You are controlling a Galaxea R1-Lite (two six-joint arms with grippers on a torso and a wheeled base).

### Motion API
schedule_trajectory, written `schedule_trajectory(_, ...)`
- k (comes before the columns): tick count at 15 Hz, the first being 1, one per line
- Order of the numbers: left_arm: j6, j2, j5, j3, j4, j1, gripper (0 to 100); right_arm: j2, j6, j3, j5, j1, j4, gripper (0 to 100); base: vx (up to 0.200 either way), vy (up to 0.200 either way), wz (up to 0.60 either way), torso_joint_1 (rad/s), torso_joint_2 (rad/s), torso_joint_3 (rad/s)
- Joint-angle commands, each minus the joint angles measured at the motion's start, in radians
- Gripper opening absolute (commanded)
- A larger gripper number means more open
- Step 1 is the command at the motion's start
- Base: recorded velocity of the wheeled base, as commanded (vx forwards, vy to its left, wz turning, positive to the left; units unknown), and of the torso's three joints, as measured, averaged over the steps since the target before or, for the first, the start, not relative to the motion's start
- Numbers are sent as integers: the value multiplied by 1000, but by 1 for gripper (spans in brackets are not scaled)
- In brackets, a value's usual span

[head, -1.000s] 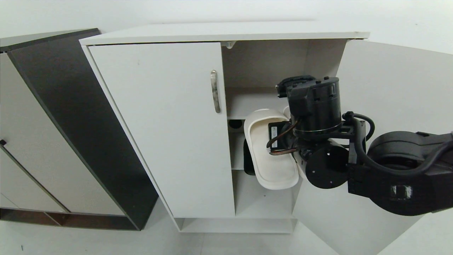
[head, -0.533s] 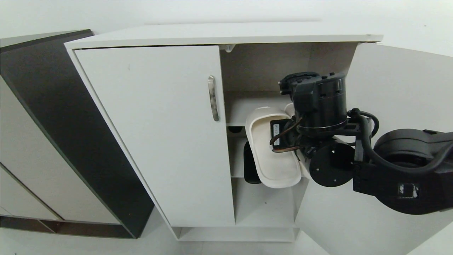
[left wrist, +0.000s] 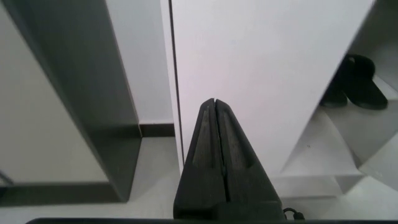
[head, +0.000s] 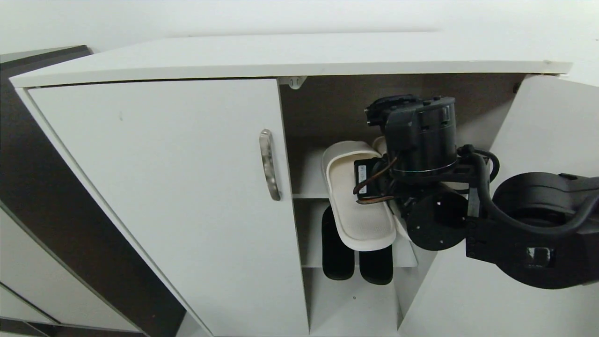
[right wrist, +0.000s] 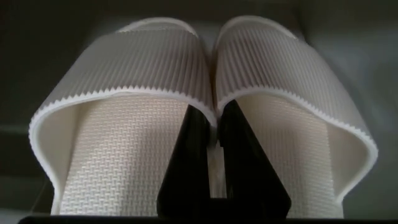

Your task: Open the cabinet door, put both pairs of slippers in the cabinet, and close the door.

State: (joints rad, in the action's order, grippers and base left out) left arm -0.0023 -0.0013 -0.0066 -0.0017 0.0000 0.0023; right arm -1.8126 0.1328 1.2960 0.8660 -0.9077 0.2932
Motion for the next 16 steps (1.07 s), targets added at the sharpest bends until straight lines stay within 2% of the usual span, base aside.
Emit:
schedule_trajectory(1, -1, 1, 2, 0, 0, 2, 0, -22, 7, 5, 1, -10, 3, 0, 0, 0, 0, 0, 0, 0)
schedule_trajectory(4, -1, 1, 2, 0, 0, 1, 0, -56, 31, 19, -1, -8, 30, 0, 0, 0, 0, 0, 0, 0)
schedule_trajectory(11, -2, 1, 2, 0, 0, 1, 0, -157, 25, 174, -5, 62, 23, 0, 0, 0, 0, 0, 0, 0)
schedule_trajectory(16, -2, 1, 2, 0, 0, 1, 0, -185, 25, 256, -7, 89, -34, 0, 0, 0, 0, 0, 0, 0)
